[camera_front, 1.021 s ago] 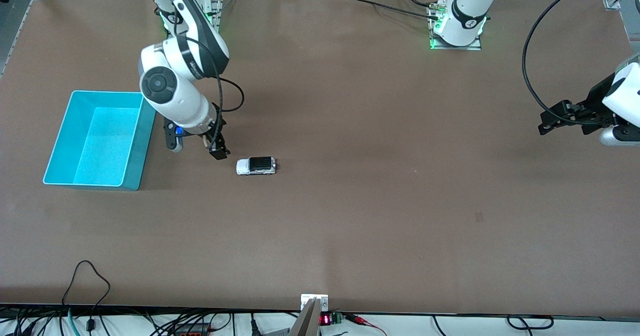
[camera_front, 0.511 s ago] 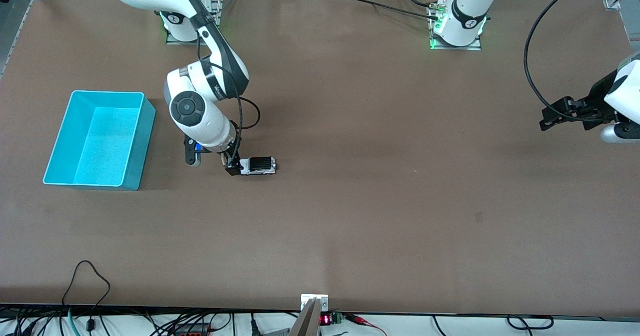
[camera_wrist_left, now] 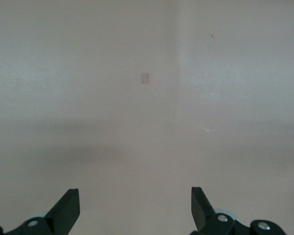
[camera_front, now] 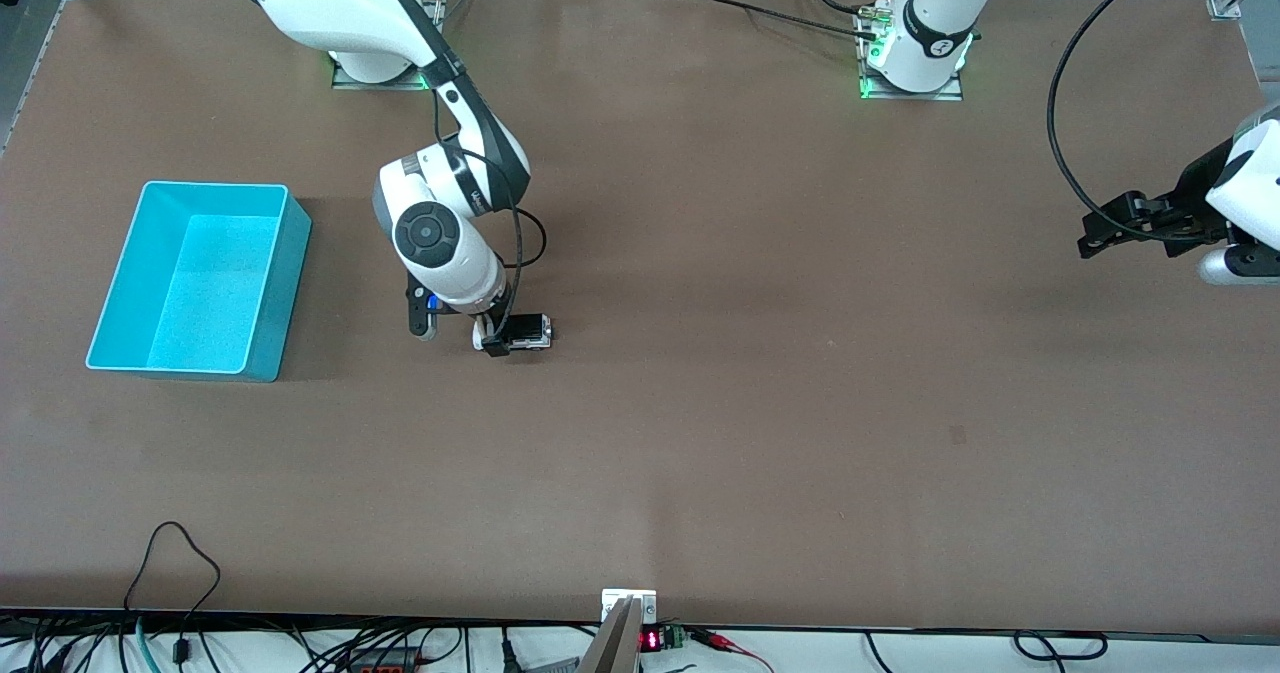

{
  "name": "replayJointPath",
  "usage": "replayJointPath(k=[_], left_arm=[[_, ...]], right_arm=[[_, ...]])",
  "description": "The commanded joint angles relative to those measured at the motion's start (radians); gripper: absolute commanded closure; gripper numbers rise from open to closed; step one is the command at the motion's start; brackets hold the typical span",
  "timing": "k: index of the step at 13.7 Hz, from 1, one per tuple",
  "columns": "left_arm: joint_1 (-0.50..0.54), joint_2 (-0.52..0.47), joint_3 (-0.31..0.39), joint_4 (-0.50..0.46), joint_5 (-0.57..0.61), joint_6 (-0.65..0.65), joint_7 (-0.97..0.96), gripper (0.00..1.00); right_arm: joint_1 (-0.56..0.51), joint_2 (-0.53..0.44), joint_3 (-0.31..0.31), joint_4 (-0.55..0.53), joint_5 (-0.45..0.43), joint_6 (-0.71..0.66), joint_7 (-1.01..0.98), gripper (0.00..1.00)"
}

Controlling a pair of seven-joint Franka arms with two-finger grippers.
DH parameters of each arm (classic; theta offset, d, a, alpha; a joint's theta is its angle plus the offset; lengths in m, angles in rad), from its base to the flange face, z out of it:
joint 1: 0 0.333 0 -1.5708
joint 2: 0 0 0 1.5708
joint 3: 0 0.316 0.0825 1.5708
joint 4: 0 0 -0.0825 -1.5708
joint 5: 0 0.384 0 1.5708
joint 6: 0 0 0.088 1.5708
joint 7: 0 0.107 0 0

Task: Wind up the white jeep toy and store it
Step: 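Lower the right gripper and grasp the white jeep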

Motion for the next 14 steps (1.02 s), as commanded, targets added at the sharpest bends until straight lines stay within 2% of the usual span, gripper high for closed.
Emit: replayJointPath(k=[1,14], left_arm=[[-0.003,-0.006,0.007,0.001,-0.002,-0.003,-0.011,0.00],[-0.003,-0.009,-0.001,-0.002,-0.002,0.020,-0.011,0.00]], right_arm=[[0.029,0.025,-0.023,0.018,0.008,0.025,0.037,0.00],[0.042,0.082,-0.023,0.020,0.014,0.100,0.099,0.00]])
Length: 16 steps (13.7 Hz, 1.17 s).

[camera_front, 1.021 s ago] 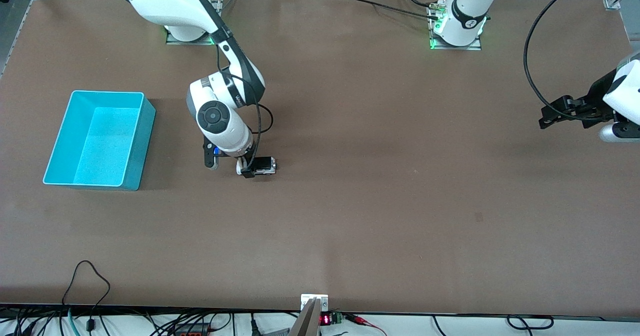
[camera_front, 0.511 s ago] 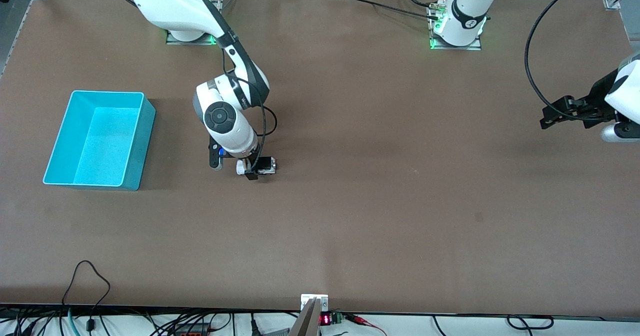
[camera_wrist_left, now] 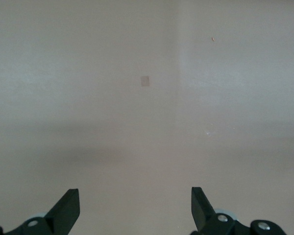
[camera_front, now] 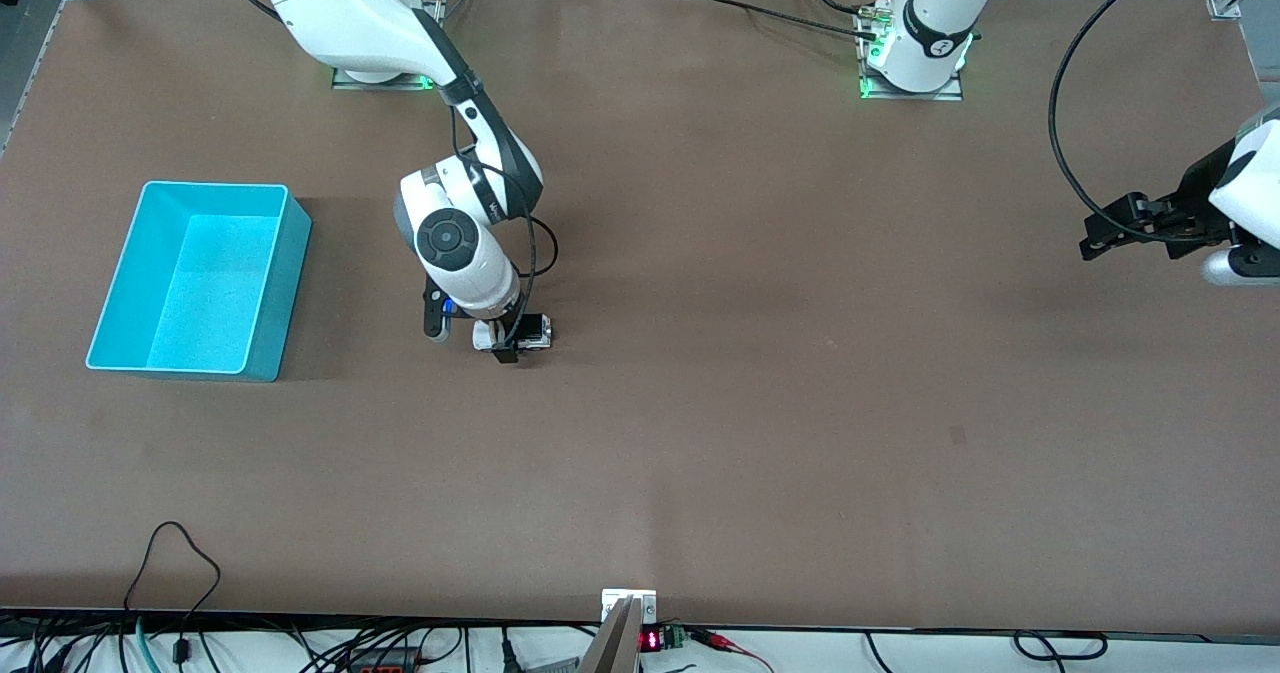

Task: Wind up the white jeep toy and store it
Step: 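Lower the right gripper and grasp the white jeep, then lift the jeep and carry it over the blue box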

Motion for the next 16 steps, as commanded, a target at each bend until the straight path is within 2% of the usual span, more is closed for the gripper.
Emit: replayJointPath(k=[1,3,4,5,6,7,9,12,14,16], left_arm=[[-0.002,-0.009,-0.002,-0.002,-0.002,0.004,-0.011,0.00],[-0.004,-0.011,-0.003,-0.002,-0.001,0.006,-0.011,0.00],[-0.004,-0.013,-0.006,0.001,-0.001,0.006,-0.011,0.00],[-0.005,-0.013,-0.008,0.001,-0.001,0.007,-0.011,0.00],[-0.005,-0.014,-0.008,0.001,-0.001,0.011,-0.011,0.00],[-0.005,-0.014,-0.008,0.001,-0.001,0.011,-0.011,0.00],[-0.004,-0.016,-0.008,-0.002,-0.001,0.023,-0.009,0.00],[-0.004,-0.017,-0.008,-0.005,-0.001,0.023,-0.006,0.00],[-0.004,-0.017,-0.006,-0.007,-0.001,0.023,-0.006,0.00],[-0.004,-0.016,-0.006,-0.008,-0.001,0.023,-0.004,0.00]], right_arm=[[0.018,0.023,-0.013,0.018,0.014,0.008,0.016,0.00],[0.018,0.026,-0.013,0.018,0.013,0.011,0.010,0.00],[0.018,0.026,-0.013,0.018,0.011,0.009,-0.007,0.10],[0.016,0.026,-0.013,0.018,0.006,0.009,-0.019,0.32],[0.016,0.026,-0.013,0.018,0.006,0.009,-0.028,0.49],[0.015,0.026,-0.013,0.018,0.006,0.009,-0.040,0.64],[0.013,0.025,-0.013,0.018,0.008,0.009,-0.060,0.86],[0.012,0.025,-0.013,0.018,0.003,0.008,-0.088,0.96],[0.007,0.015,-0.013,0.018,0.005,-0.001,-0.135,0.96],[-0.014,-0.017,-0.024,0.018,0.014,-0.075,-0.236,0.96]])
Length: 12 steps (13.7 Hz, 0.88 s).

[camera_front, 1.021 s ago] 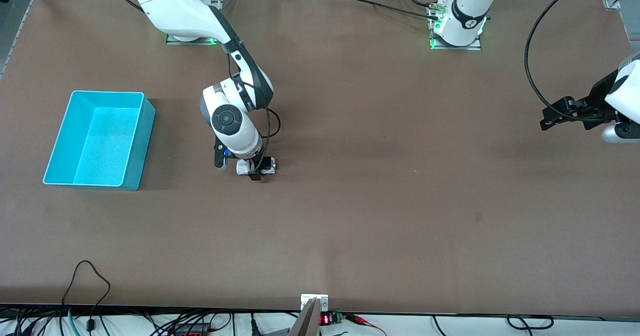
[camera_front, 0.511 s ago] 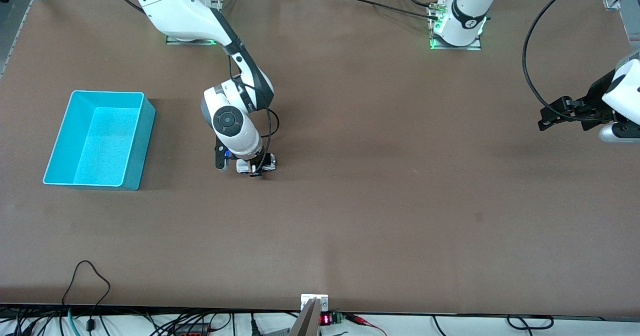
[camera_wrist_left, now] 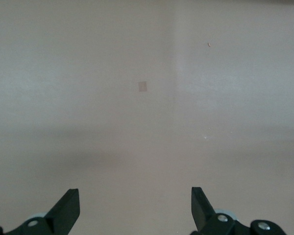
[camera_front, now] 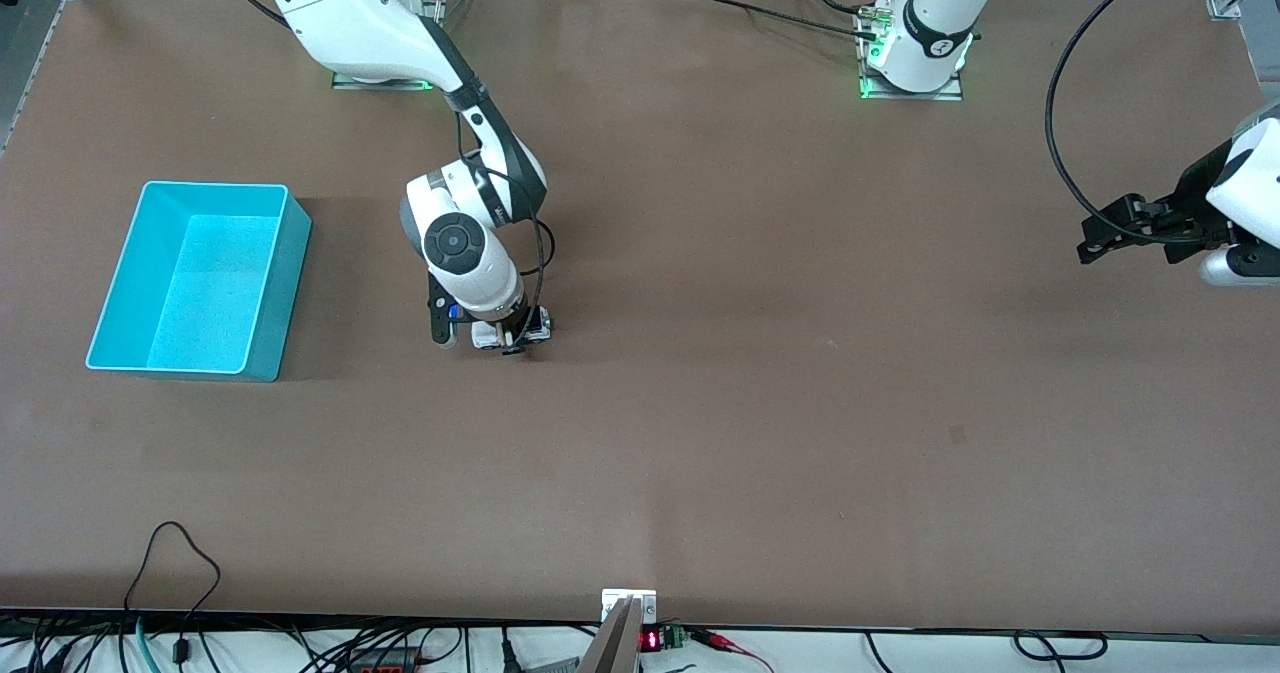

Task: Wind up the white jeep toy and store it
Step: 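Lift the jeep and carry it over the blue box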

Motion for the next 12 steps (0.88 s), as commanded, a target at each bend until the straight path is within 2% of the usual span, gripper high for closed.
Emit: replayJointPath(k=[1,6,12], left_arm=[[-0.002,-0.013,0.002,-0.009,-0.001,0.005,0.000,0.00],[0.000,-0.013,0.003,-0.007,-0.001,0.003,0.002,0.00],[-0.002,-0.008,0.003,-0.004,-0.001,0.003,0.002,0.00]], right_arm=[[-0.029,-0.051,-0.017,0.010,0.016,-0.089,-0.135,0.96],[-0.122,-0.180,-0.022,-0.001,0.014,-0.223,-0.374,0.95],[-0.323,-0.378,-0.022,-0.022,0.011,-0.515,-0.811,0.95]])
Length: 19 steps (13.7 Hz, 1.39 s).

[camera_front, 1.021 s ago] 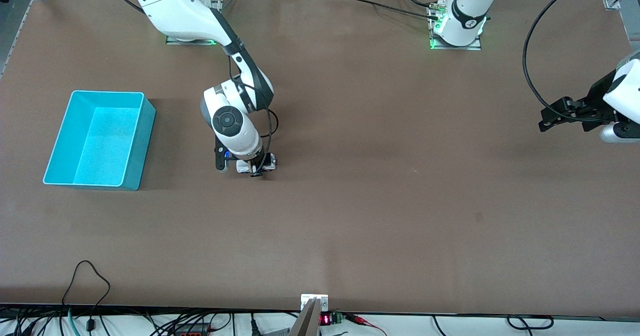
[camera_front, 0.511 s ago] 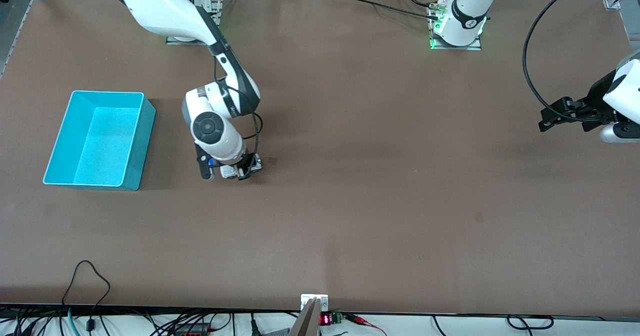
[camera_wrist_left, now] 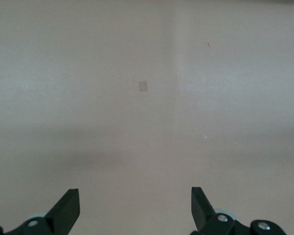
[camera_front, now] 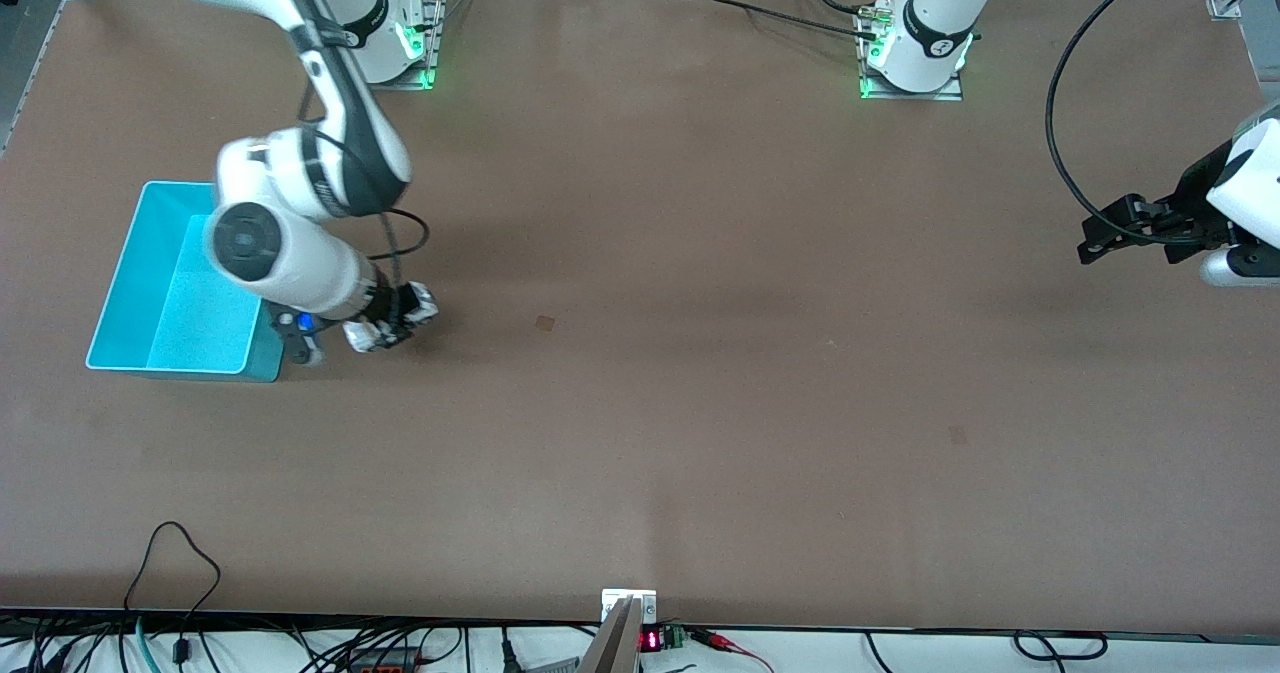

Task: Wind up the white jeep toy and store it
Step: 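Lift the jeep and carry it over the blue box, then lower the held jeep into the blue box with the right gripper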

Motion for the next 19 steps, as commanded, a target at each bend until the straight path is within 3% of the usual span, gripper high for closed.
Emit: replayJointPath(k=[1,4,8,11,14,17,19], left_arm=[[-0.002,-0.007,0.002,-0.001,-0.001,0.005,0.002,0.00],[-0.002,-0.004,0.002,-0.001,-0.001,0.003,0.002,0.00],[-0.004,-0.002,0.001,0.000,-0.002,0.002,0.000,0.00],[-0.004,0.004,0.001,-0.003,-0.002,0.008,0.000,0.00],[-0.042,0.002,0.030,0.006,-0.002,-0.005,-0.012,0.00],[-0.105,0.004,0.111,0.009,-0.009,-0.009,-0.014,0.00],[-0.099,-0.005,0.104,0.008,-0.007,-0.012,-0.014,0.00]], right_arm=[[-0.104,-0.105,0.014,-0.044,0.011,-0.104,-0.210,0.95],[-0.258,-0.212,0.022,-0.144,0.005,-0.115,-0.476,0.95],[-0.406,-0.248,0.035,-0.183,-0.032,-0.132,-0.784,0.95],[-0.521,-0.262,0.115,-0.227,-0.127,-0.125,-0.914,0.95],[-0.562,-0.260,0.134,-0.259,-0.170,-0.090,-1.045,0.95],[-0.589,-0.255,0.135,-0.333,-0.193,0.033,-1.163,0.95],[-0.590,-0.249,0.134,-0.376,-0.216,0.096,-1.166,0.95]])
